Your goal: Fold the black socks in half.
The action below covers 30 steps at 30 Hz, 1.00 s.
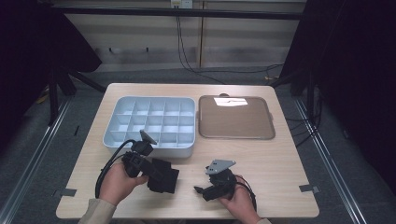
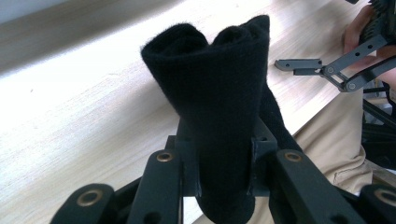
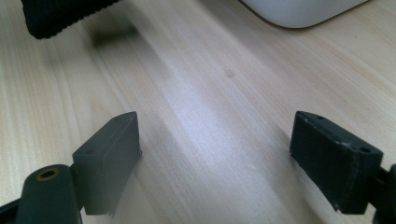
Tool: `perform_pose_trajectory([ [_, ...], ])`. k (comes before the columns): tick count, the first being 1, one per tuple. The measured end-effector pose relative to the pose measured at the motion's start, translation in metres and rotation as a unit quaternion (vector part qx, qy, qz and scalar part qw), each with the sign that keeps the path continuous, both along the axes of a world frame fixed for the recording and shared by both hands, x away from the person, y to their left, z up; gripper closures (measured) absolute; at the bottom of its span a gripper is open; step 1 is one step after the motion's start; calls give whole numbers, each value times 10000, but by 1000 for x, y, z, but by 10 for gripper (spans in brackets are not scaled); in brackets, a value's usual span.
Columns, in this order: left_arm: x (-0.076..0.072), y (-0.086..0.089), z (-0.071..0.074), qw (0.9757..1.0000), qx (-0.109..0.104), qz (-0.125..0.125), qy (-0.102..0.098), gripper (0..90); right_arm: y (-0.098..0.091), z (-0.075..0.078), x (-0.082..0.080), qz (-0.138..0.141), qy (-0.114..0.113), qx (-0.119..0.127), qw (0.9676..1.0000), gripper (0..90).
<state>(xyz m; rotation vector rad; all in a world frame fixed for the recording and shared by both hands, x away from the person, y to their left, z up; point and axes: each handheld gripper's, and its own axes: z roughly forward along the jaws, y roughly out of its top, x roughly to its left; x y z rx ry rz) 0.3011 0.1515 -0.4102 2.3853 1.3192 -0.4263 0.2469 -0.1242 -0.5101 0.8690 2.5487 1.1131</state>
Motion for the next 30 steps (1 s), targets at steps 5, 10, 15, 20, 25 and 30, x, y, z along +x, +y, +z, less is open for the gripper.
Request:
perform_pose_trajectory([
  [5,2,3,2,10000,38,-26,3,723,0,0,-1,-54,3,7,10000,158],
  [10,4,5,7,10000,63,15,-30,724,0,0,-2,-96,-7,-7,10000,157],
  [15,7,7,11,9999,91,9,-56,724,0,0,-2,-123,6,7,9999,157],
  [20,11,9,15,9999,130,3,-60,724,0,0,-3,-132,-3,-1,9999,157],
  [25,14,12,20,9999,125,-28,-71,723,0,0,-3,-132,-2,-1,9999,157],
  [30,17,19,27,9998,123,52,-114,723,0,0,-3,-132,-2,-2,9999,157],
])
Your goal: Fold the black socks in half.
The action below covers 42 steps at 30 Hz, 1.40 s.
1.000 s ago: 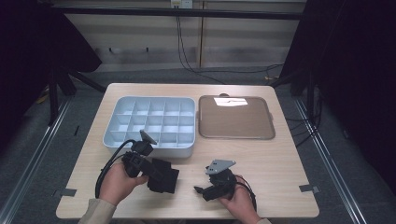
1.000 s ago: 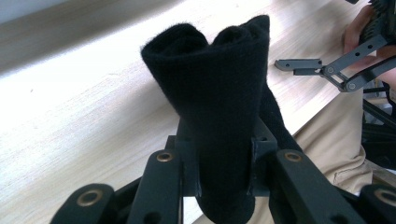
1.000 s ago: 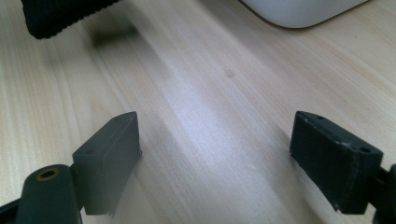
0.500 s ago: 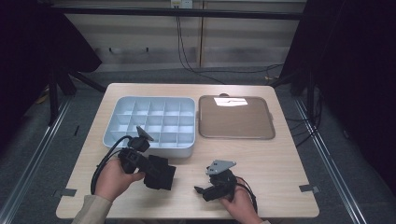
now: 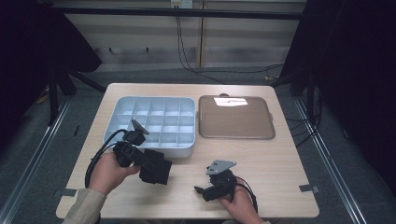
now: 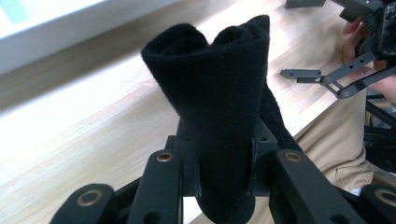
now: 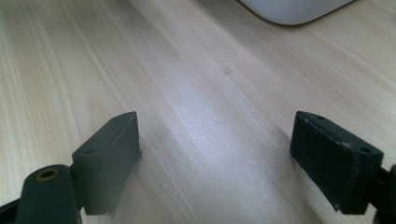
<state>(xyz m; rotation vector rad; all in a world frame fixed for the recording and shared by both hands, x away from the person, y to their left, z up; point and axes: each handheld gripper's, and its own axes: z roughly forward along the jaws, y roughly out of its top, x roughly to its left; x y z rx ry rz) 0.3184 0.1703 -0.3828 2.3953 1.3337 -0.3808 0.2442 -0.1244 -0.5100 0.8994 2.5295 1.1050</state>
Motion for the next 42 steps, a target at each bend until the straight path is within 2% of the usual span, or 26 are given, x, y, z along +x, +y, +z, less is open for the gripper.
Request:
perform_pose_trajectory([
  [11,4,11,9,10000,20,68,-4,723,0,0,0,4,-5,3,10000,156],
  [23,9,22,20,9998,134,141,-38,722,0,0,0,4,-6,2,10000,156],
  [30,10,33,24,9994,143,309,-61,722,0,0,0,28,24,26,10000,150],
  [42,12,46,43,9991,191,348,-122,722,0,0,0,33,20,14,10000,149],
])
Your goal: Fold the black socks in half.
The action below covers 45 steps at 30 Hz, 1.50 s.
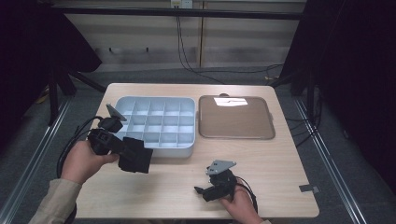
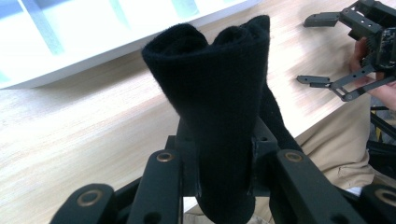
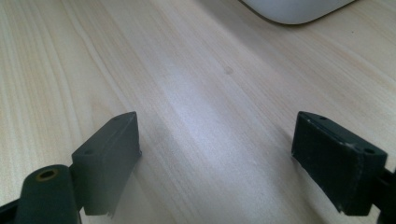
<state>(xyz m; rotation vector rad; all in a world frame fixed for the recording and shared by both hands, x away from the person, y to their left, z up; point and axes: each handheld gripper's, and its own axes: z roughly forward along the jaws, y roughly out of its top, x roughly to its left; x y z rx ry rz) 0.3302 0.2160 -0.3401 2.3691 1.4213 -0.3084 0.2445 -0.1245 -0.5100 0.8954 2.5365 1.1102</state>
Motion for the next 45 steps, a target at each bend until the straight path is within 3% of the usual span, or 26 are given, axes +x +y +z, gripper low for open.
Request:
perform_pose_trajectory([
  [19,19,6,16,9999,-40,130,60,721,0,0,0,-6,6,6,10000,149],
  [26,28,9,23,9999,40,114,23,721,0,0,0,-4,5,-6,10000,149],
  [45,50,16,26,9998,153,145,-24,720,0,0,0,-3,2,-15,10000,149],
])
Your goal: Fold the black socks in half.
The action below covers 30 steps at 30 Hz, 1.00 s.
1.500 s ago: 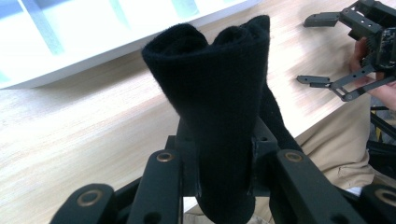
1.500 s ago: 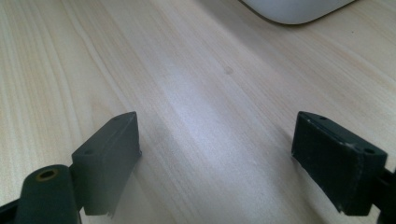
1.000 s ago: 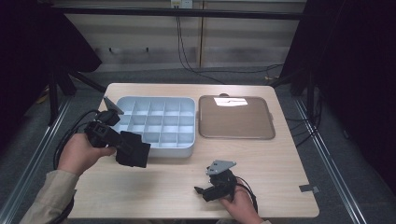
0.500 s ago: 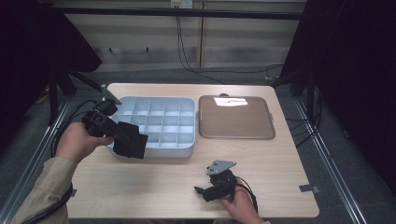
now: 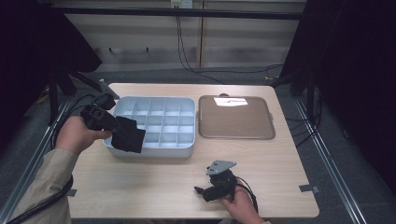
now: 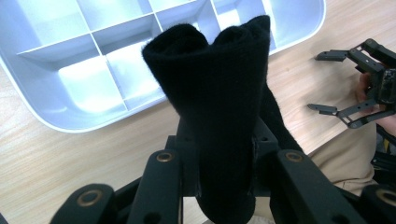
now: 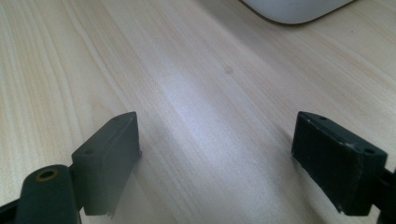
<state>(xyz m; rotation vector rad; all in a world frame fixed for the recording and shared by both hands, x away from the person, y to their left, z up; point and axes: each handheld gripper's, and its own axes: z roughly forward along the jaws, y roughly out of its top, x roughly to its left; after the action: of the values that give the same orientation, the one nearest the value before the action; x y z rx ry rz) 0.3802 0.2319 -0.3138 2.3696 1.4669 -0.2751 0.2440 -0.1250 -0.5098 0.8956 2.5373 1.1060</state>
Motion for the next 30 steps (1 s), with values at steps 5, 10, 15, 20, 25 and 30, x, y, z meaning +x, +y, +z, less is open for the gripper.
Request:
perform_pose_trajectory([
  [5,5,4,-2,10000,-5,76,-27,720,0,0,0,0,1,0,10000,149],
  [10,10,9,-4,10000,5,87,-30,719,0,0,0,6,-8,0,10000,149],
  [15,14,13,-7,9999,24,86,-49,718,0,0,0,6,-9,-1,10000,149],
  [20,18,16,-8,9999,67,116,-88,718,0,0,0,5,-7,-1,10000,149],
  [25,21,20,-10,9998,89,161,-74,718,0,0,0,6,-9,-1,10000,149],
  [30,25,26,-13,9996,159,206,-140,717,0,0,0,8,-15,-3,10000,149],
])
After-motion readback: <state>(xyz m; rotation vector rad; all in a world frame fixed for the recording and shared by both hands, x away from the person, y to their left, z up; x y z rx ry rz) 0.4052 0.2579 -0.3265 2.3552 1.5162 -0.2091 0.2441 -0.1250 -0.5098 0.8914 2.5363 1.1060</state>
